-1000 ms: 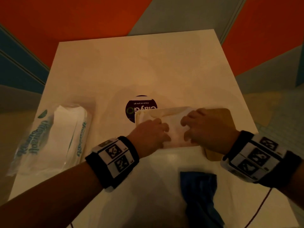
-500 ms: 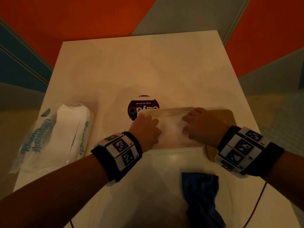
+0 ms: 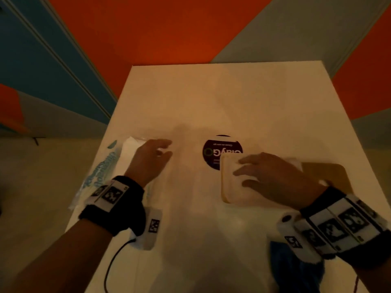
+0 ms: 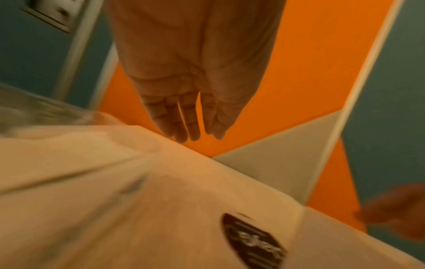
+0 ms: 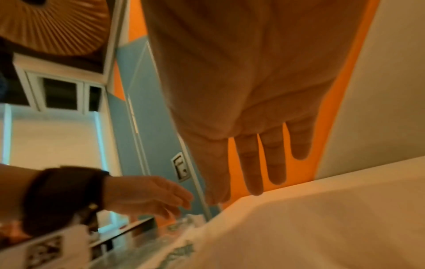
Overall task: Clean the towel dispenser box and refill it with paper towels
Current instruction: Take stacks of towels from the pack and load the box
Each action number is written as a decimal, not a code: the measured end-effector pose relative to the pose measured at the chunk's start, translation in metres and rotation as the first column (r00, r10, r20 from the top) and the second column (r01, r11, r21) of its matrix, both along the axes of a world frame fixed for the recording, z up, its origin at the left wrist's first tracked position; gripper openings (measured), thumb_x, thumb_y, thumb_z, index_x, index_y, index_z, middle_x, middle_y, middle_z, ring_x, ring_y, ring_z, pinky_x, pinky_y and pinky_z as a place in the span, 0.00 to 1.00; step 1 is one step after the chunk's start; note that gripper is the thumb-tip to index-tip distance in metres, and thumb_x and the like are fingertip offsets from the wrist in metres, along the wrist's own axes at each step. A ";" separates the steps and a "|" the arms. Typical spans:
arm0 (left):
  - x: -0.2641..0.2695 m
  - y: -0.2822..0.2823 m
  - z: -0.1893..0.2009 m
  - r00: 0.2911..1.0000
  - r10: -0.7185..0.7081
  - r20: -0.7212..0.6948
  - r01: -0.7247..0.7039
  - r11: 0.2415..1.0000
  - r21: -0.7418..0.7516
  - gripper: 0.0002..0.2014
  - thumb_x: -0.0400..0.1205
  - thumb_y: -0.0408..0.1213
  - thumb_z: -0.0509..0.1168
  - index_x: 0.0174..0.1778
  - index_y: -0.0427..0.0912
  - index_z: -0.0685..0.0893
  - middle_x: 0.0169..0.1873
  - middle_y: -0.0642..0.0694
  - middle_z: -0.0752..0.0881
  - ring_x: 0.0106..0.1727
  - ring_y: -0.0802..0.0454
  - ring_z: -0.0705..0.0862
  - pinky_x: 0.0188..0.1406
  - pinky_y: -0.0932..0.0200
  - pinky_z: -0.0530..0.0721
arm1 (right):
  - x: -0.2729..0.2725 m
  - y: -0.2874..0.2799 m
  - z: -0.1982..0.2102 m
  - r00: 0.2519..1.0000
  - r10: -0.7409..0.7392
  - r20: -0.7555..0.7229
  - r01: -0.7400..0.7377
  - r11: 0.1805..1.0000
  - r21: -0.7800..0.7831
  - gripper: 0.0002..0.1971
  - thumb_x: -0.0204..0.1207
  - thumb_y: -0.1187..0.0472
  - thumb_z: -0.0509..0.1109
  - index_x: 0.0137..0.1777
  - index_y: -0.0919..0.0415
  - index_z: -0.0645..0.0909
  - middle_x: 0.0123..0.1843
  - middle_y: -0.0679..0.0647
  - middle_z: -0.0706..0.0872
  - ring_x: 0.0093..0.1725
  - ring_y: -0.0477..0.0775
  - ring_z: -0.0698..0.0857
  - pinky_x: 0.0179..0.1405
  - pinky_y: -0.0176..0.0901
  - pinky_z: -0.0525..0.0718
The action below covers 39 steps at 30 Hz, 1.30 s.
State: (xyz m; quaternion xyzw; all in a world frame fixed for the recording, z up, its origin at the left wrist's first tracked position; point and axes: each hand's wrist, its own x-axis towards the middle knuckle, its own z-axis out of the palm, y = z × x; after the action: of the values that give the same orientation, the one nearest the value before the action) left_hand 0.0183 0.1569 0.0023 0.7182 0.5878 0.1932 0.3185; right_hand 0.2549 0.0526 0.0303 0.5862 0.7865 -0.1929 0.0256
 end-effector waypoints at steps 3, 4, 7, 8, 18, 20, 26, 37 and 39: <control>-0.055 0.012 -0.013 0.978 0.190 -0.085 -0.204 0.960 -0.194 0.18 0.78 0.31 0.65 0.65 0.37 0.77 0.66 0.37 0.80 0.59 0.40 0.81 0.58 0.58 0.74 | -0.061 0.009 0.000 0.977 0.154 -0.148 -0.141 0.986 0.090 0.15 0.69 0.59 0.73 0.57 0.55 0.84 0.63 0.59 0.85 0.60 0.58 0.85 0.59 0.46 0.81; -0.069 0.014 -0.019 0.968 0.219 -0.122 -0.243 0.939 -0.242 0.20 0.78 0.32 0.65 0.67 0.37 0.75 0.68 0.37 0.78 0.63 0.39 0.79 0.63 0.52 0.74 | -0.083 0.011 -0.006 0.970 0.175 -0.166 -0.168 0.984 0.054 0.17 0.74 0.58 0.69 0.63 0.55 0.80 0.70 0.58 0.80 0.67 0.57 0.79 0.67 0.46 0.74; -0.098 0.020 -0.042 0.955 0.206 -0.212 -0.265 0.916 -0.301 0.27 0.78 0.34 0.67 0.72 0.35 0.67 0.73 0.34 0.71 0.71 0.37 0.72 0.71 0.45 0.70 | -0.144 0.022 -0.022 0.959 0.228 -0.169 -0.245 0.966 -0.085 0.24 0.80 0.58 0.62 0.75 0.54 0.65 0.80 0.55 0.64 0.79 0.56 0.61 0.78 0.49 0.55; -0.104 0.021 -0.049 0.957 0.197 -0.215 -0.258 0.915 -0.309 0.29 0.77 0.34 0.67 0.73 0.34 0.65 0.74 0.33 0.69 0.72 0.37 0.70 0.72 0.44 0.69 | -0.163 0.026 -0.027 0.956 0.253 -0.150 -0.267 0.960 -0.088 0.26 0.80 0.58 0.62 0.77 0.54 0.62 0.81 0.55 0.61 0.80 0.57 0.58 0.79 0.52 0.52; -0.130 0.030 -0.068 0.976 0.175 -0.131 -0.201 0.954 -0.222 0.33 0.72 0.31 0.71 0.72 0.37 0.66 0.69 0.33 0.73 0.69 0.36 0.72 0.69 0.46 0.70 | -0.232 0.053 -0.057 0.946 0.303 0.112 -0.273 0.935 -0.226 0.26 0.81 0.49 0.57 0.76 0.60 0.62 0.79 0.60 0.63 0.79 0.61 0.56 0.78 0.65 0.38; -0.132 0.030 -0.069 0.979 0.154 -0.133 -0.178 0.966 -0.189 0.30 0.72 0.31 0.71 0.69 0.36 0.70 0.67 0.33 0.73 0.68 0.35 0.72 0.70 0.43 0.71 | -0.235 0.055 -0.057 0.952 0.282 0.119 -0.247 0.938 -0.244 0.25 0.82 0.49 0.56 0.76 0.60 0.63 0.79 0.59 0.64 0.79 0.61 0.57 0.78 0.66 0.37; -0.133 0.025 -0.072 0.991 0.082 -0.105 -0.088 0.995 -0.049 0.20 0.69 0.26 0.69 0.57 0.30 0.77 0.60 0.30 0.75 0.62 0.32 0.73 0.67 0.42 0.71 | -0.244 0.056 -0.057 0.973 0.209 0.097 -0.177 0.947 -0.267 0.24 0.82 0.48 0.54 0.74 0.58 0.65 0.77 0.58 0.67 0.79 0.59 0.58 0.78 0.68 0.37; -0.137 0.017 -0.076 0.979 -0.129 -0.161 0.166 0.955 0.247 0.15 0.59 0.17 0.71 0.37 0.35 0.79 0.47 0.31 0.83 0.46 0.28 0.80 0.42 0.41 0.82 | -0.250 0.052 -0.065 0.982 0.152 0.116 -0.116 0.955 -0.273 0.25 0.82 0.46 0.52 0.75 0.57 0.64 0.79 0.57 0.63 0.80 0.60 0.55 0.77 0.69 0.36; -0.137 0.018 -0.076 0.971 -0.146 -0.190 0.193 0.948 0.254 0.16 0.57 0.16 0.71 0.34 0.36 0.78 0.47 0.31 0.84 0.44 0.28 0.81 0.40 0.41 0.83 | -0.250 0.051 -0.066 0.983 0.146 0.115 -0.111 0.957 -0.269 0.25 0.82 0.46 0.51 0.76 0.57 0.63 0.80 0.57 0.62 0.81 0.59 0.54 0.77 0.69 0.36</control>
State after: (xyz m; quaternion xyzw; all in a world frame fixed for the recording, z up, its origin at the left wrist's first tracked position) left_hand -0.1189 0.1747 -0.0741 0.8167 0.5166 0.1820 0.1819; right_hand 0.0048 0.1032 -0.0356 0.5369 0.7871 -0.2532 0.1677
